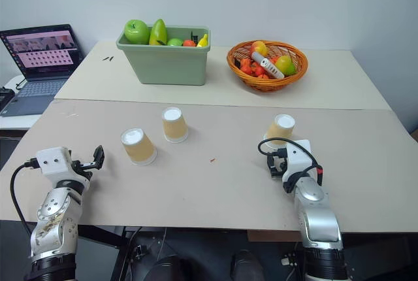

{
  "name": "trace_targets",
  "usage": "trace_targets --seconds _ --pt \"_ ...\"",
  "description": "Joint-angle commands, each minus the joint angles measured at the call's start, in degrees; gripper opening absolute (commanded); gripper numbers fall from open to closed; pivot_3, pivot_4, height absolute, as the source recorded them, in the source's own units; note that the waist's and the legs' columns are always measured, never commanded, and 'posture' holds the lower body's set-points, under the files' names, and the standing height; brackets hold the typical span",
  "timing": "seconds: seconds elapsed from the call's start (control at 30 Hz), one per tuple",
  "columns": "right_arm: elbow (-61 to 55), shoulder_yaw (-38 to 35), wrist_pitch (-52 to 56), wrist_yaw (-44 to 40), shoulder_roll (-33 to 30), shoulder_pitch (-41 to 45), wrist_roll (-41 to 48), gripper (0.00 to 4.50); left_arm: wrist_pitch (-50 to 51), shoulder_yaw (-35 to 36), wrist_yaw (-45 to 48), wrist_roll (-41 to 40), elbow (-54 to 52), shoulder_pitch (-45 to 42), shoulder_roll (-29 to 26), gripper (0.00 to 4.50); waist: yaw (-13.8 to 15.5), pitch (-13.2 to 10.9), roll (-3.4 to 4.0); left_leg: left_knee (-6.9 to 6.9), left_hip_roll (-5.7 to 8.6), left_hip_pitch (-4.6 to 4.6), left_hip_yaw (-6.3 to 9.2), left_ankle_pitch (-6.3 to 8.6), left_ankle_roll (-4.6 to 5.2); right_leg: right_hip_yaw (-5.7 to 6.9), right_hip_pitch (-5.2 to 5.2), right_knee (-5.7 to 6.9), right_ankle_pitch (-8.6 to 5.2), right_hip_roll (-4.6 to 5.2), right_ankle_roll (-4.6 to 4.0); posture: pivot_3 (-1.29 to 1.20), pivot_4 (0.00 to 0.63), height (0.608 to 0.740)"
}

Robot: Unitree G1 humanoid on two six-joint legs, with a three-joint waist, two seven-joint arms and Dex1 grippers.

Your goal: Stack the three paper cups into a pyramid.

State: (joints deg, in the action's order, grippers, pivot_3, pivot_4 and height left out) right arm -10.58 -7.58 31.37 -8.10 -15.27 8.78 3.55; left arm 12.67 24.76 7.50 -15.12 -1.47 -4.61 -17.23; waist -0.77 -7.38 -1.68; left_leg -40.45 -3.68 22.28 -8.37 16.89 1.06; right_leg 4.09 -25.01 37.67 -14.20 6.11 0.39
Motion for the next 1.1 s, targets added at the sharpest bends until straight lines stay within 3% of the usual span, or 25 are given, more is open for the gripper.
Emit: trace_targets --seconds 0.03,0.27,0.53,0.67,0.8,1.0,1.1 --pt "-0.59 -0.72 -2.05 0.16 -0.30 1.43 0.09 4.48 -1.48 -0.07 0.48 -0.24 -0.98 -0.98 -0.81 4.50 0.00 0.00 0.00 0.00 0.00 0.00 0.00 0.00 0.00 0.00 0.00 0.00 0.00 0.00 0.00 0.00 0.150 0.708" --pt "-0.43 0.11 -1.23 -3.17 -2.25 2.96 0.82 4.48 -1.65 0.37 0.57 -1.28 -1.71 -0.28 -0.33 4.50 -0.02 0.00 0.00 -0.01 0.00 0.00 0.00 0.00 0.00 0.00 0.00 0.01 0.00 0.00 0.00 0.00 0.150 0.708" --pt "-12.19 4.52 5.89 -22.65 -8.40 3.34 14.59 4.48 -1.69 0.35 0.42 -1.52 -3.03 1.23 0.26 4.50 -0.05 0.00 0.00 -0.01 -0.02 0.00 0.01 0.01 0.01 0.00 0.00 -0.01 0.00 -0.03 0.00 0.00 0.150 0.708" --pt "-17.73 10.68 8.22 -32.86 -11.03 6.08 21.51 4.48 -1.39 0.37 0.81 -1.60 -3.69 1.80 0.19 4.50 -0.05 0.00 -0.02 -0.02 -0.02 -0.04 0.02 0.03 0.06 0.01 0.05 -0.02 0.00 -0.02 0.00 0.00 0.150 0.708" --pt "-18.25 19.43 6.76 -38.34 -14.13 11.32 19.29 4.48 -0.47 -0.21 3.47 -2.38 -4.94 3.10 -0.83 4.50 -0.01 0.01 -0.02 -0.06 -0.03 -0.04 0.03 0.09 0.16 0.03 0.05 -0.03 0.00 -0.01 -0.01 0.00 0.150 0.708" --pt "-15.41 23.60 4.60 -38.01 -13.61 15.27 15.89 4.48 0.65 0.07 8.27 -4.01 -6.36 5.63 -4.42 4.50 0.26 0.00 -0.07 -0.25 -0.04 0.04 0.06 0.11 0.19 0.16 0.08 -0.03 0.00 0.04 -0.01 0.00 0.150 0.708" --pt "-13.27 23.52 3.65 -37.04 -12.40 15.96 15.07 4.48 3.26 -0.23 20.59 -7.69 -9.59 9.24 -13.24 4.50 0.02 -0.01 -0.22 -0.31 -0.06 0.06 0.06 0.13 0.21 0.19 0.07 -0.01 0.00 0.05 -0.01 0.00 0.150 0.708"
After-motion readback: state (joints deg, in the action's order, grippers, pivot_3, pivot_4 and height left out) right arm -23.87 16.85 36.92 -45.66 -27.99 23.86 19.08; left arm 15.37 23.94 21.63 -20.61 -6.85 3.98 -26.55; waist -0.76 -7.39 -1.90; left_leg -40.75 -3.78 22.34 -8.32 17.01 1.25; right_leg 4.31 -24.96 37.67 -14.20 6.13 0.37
